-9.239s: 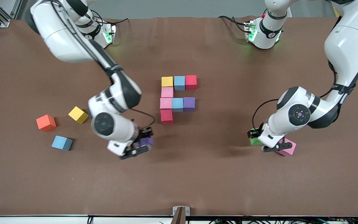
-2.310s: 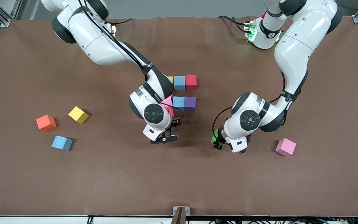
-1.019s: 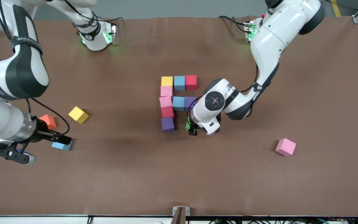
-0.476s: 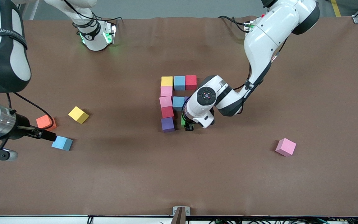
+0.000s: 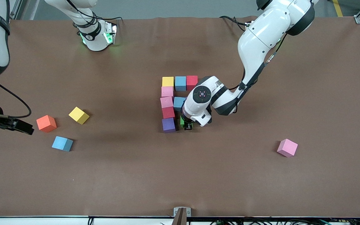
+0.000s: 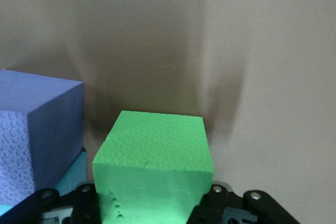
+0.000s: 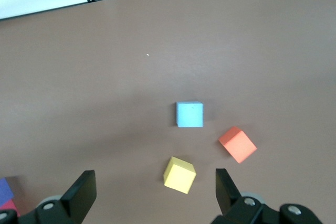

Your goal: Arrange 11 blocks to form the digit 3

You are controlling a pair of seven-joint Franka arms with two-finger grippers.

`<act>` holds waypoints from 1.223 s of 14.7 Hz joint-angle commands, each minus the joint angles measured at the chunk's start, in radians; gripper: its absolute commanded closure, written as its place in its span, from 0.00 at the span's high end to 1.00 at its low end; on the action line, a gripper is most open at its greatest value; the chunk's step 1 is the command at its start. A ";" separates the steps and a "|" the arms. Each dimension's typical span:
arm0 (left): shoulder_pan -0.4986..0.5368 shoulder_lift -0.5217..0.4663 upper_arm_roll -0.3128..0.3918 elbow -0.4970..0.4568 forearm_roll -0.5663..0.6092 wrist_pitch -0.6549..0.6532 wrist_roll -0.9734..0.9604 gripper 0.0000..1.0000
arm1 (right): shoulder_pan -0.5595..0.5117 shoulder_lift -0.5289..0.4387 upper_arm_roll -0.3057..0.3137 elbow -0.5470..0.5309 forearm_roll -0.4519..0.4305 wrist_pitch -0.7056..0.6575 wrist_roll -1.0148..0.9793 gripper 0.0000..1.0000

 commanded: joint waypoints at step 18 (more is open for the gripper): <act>-0.037 0.038 0.014 0.021 -0.010 0.097 -0.013 0.23 | 0.033 -0.323 -0.204 -0.383 0.151 0.090 -0.245 1.00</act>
